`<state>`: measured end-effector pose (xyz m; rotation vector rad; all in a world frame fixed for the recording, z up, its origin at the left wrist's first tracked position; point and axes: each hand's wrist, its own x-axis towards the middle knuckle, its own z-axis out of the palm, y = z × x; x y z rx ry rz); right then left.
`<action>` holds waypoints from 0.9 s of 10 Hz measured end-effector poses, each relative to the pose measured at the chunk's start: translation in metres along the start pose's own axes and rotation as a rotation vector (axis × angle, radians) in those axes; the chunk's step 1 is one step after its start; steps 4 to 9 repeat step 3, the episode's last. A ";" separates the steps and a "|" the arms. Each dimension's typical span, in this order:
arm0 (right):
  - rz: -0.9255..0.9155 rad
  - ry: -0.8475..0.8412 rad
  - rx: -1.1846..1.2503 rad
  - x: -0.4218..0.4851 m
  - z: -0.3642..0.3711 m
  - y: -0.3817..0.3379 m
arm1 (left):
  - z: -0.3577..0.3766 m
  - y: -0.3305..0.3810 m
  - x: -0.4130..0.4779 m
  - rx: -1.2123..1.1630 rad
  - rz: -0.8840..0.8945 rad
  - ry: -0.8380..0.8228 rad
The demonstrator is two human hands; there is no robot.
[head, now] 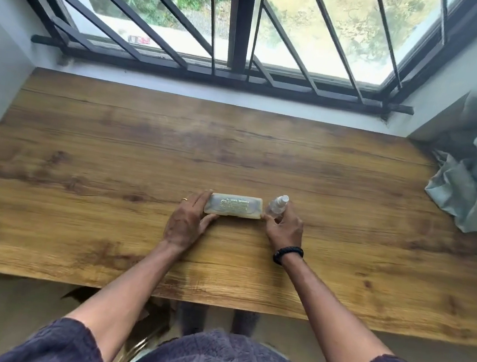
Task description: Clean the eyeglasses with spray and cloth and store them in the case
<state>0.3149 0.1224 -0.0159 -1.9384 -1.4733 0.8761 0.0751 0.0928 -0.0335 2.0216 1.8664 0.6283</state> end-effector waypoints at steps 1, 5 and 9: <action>0.000 -0.001 -0.003 0.003 0.004 0.004 | 0.002 0.000 -0.001 0.014 -0.016 0.003; -0.052 -0.044 -0.001 -0.007 -0.003 0.001 | 0.002 -0.003 -0.002 0.073 -0.024 -0.010; -0.052 -0.044 -0.001 -0.007 -0.003 0.001 | 0.002 -0.003 -0.002 0.073 -0.024 -0.010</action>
